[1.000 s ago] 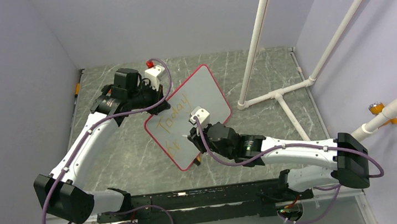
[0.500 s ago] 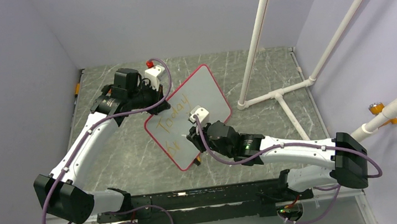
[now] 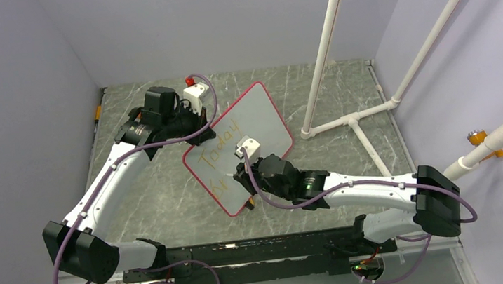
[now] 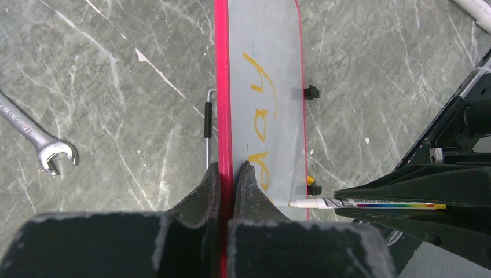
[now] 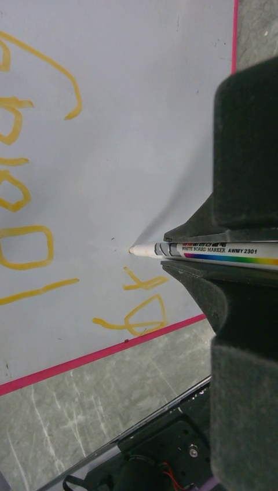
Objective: Write a sentence on the whiteboard
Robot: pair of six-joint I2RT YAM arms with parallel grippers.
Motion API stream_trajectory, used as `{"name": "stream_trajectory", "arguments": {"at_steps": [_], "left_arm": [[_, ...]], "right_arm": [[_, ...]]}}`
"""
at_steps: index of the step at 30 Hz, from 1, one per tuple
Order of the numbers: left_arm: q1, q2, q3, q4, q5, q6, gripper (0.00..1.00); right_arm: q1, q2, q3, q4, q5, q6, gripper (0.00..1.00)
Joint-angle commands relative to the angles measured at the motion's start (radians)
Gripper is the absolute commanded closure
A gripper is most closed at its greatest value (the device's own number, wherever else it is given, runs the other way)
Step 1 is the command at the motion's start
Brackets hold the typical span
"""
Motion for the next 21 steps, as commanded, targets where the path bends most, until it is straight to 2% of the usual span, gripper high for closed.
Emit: {"name": "stream_trajectory", "arguments": {"at_steps": [1,21], "left_arm": [[0.0,0.008,-0.021,-0.053,-0.189,0.106,1.0],[0.0,0.008,-0.02,-0.053,-0.19,0.107,1.0]], "right_arm": [[-0.002,0.012,0.034,0.055,-0.009,0.01,1.0],[0.002,-0.012,-0.061,0.023,-0.007,0.056,1.0]]}}
